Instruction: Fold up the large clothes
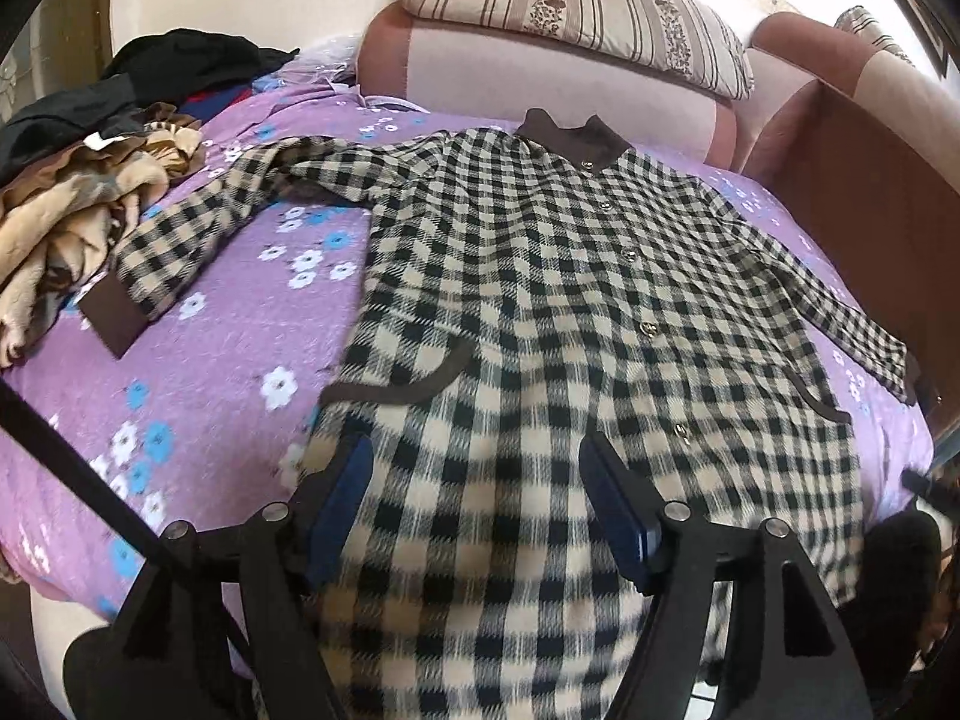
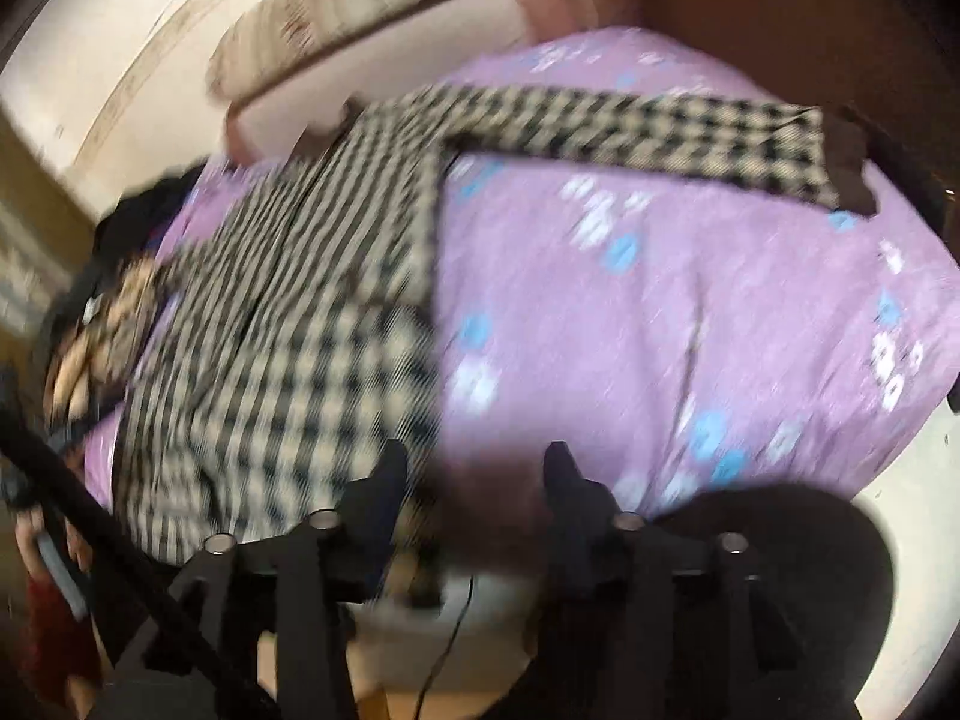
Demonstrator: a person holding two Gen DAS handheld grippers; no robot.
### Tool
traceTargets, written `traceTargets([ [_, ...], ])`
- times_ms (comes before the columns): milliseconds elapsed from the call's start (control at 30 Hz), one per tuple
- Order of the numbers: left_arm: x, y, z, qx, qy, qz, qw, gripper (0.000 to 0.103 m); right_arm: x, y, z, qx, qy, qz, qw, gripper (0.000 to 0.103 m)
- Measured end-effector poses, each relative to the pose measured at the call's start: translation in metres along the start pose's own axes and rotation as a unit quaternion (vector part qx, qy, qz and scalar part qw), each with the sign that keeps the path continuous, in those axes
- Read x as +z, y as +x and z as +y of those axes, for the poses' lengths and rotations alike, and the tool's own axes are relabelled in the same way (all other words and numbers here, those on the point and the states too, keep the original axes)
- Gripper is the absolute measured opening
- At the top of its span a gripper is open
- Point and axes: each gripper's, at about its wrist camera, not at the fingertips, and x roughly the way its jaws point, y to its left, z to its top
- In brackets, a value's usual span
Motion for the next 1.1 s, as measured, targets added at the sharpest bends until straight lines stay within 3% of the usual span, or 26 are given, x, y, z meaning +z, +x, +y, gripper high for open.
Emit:
traceTargets([
  [133,0.007,0.025,0.001,0.009,0.002,0.0,1.0,0.077,0.035,0.0,-0.051,-0.037,0.087,-0.06,0.994,0.054],
  [233,0.009,0.047,0.005,0.01,0.0,0.014,0.9999,0.077,0.053,-0.002,-0.092,-0.013,0.177,-0.084,0.981,0.062],
  [300,0.007,0.058,0.008,0.011,-0.003,0.019,0.9998,0.077,0.068,-0.006,-0.113,-0.033,0.212,-0.108,0.971,0.067],
  [600,-0.002,0.066,-0.001,0.032,0.041,-0.009,0.9986,0.087,0.113,0.025,-0.167,-0.086,0.282,-0.117,0.948,0.067],
  [733,-0.004,0.069,-0.004,0.039,0.053,-0.016,0.9977,0.091,0.126,0.033,-0.186,-0.08,0.32,-0.142,0.933,0.067],
  [833,-0.004,0.071,-0.006,0.044,0.058,-0.018,0.9972,0.093,0.136,0.035,-0.189,-0.069,0.323,-0.149,0.932,0.067],
  [900,-0.004,0.072,-0.007,0.046,0.058,-0.019,0.9971,0.093,0.143,0.035,-0.189,-0.068,0.319,-0.15,0.933,0.06],
  [1033,-0.004,0.072,-0.006,0.044,0.058,-0.019,0.9971,0.094,0.151,0.036,-0.188,-0.058,0.305,-0.14,0.94,0.014],
  [1100,-0.003,0.072,-0.007,0.045,0.059,-0.019,0.9971,0.094,0.154,0.037,-0.184,-0.067,0.296,-0.137,0.943,0.009],
])
